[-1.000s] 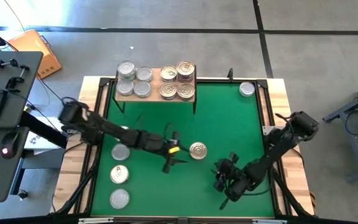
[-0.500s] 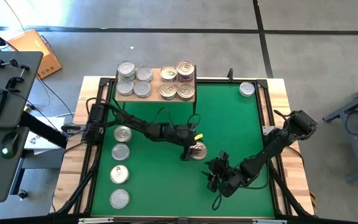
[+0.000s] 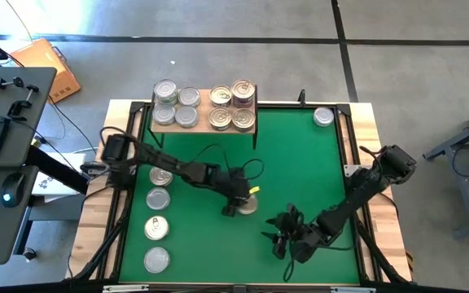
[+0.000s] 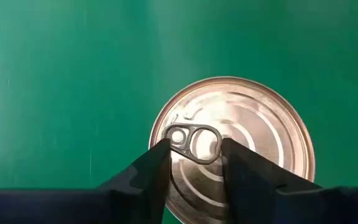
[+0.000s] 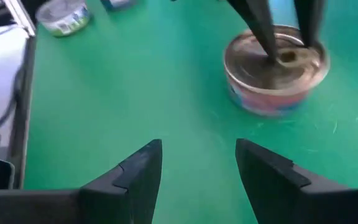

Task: Stack canned seafood by type on shelf
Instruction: Stack the blue-pink tuna can on top of the other blue-pink tuna can on the shelf

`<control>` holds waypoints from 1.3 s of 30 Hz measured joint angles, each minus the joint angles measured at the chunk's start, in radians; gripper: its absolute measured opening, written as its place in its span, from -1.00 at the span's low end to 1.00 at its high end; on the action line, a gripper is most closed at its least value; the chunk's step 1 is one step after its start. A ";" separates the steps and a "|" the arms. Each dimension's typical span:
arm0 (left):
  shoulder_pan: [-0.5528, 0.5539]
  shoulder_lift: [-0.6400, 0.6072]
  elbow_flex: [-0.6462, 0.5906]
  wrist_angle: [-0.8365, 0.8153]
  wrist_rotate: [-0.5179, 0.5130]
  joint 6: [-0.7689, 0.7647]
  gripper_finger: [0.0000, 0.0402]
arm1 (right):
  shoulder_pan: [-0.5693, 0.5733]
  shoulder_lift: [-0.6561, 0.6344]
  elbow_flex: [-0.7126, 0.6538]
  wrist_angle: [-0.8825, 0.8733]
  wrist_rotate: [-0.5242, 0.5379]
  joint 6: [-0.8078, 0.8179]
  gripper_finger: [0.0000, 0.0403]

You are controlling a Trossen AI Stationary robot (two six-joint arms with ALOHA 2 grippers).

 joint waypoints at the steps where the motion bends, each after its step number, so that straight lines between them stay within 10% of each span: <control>1: -0.012 -0.020 -0.001 -0.045 -0.019 -0.013 -0.35 | 0.005 0.000 0.000 0.005 0.011 0.000 -0.01; 16: -0.057 -0.287 -0.146 0.007 -0.050 -0.127 -0.97 | 0.024 0.040 0.000 0.006 0.154 -0.008 -0.01; 28: 0.039 -0.237 -0.352 0.267 0.072 -0.137 -1.00 | -0.010 0.068 0.000 0.023 0.144 -0.040 -0.01; 39: 0.057 -0.240 -0.427 0.401 0.073 -0.101 -1.00 | -0.079 0.070 0.000 0.251 0.093 -0.591 -0.01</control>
